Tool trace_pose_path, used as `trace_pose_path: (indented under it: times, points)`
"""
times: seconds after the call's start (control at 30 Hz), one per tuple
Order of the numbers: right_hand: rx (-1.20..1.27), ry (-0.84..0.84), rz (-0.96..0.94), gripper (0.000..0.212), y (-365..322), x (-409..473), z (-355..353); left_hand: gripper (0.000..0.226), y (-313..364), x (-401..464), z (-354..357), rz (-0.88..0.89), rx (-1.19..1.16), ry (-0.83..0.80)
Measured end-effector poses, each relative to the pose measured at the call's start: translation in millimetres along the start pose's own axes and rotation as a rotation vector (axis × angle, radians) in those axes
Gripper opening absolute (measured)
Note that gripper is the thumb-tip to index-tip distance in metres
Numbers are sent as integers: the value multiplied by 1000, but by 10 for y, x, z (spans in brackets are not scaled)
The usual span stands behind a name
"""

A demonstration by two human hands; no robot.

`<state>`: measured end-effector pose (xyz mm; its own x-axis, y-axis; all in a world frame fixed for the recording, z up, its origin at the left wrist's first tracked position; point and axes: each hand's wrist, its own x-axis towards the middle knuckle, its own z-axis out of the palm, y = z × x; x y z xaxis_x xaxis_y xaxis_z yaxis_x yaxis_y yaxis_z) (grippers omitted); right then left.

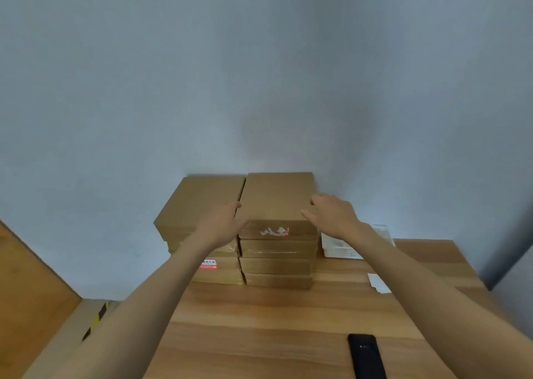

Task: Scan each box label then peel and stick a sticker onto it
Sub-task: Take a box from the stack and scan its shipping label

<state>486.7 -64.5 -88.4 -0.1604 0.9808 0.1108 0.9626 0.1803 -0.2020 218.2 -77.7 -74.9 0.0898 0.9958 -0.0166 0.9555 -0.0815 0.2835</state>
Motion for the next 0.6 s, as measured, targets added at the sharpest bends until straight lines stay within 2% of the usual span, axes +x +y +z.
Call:
trace_pose_path:
  times: [0.13, 0.23, 0.4, 0.6]
  points:
    - [10, -94, 99, 42, 116, 146, 321, 58, -212, 351, 294, -21, 43, -47]
    - [24, -135, 165, 48, 188, 215, 510, 52, -349, 564, 469, -55, 76, -59]
    - [92, -151, 252, 57, 231, 306, 791, 38, -458, 746, 688, -99, 65, -1]
    - [347, -111, 371, 56, 162, 361, 1021, 35, -443, 831, 823, -92, -2, 46]
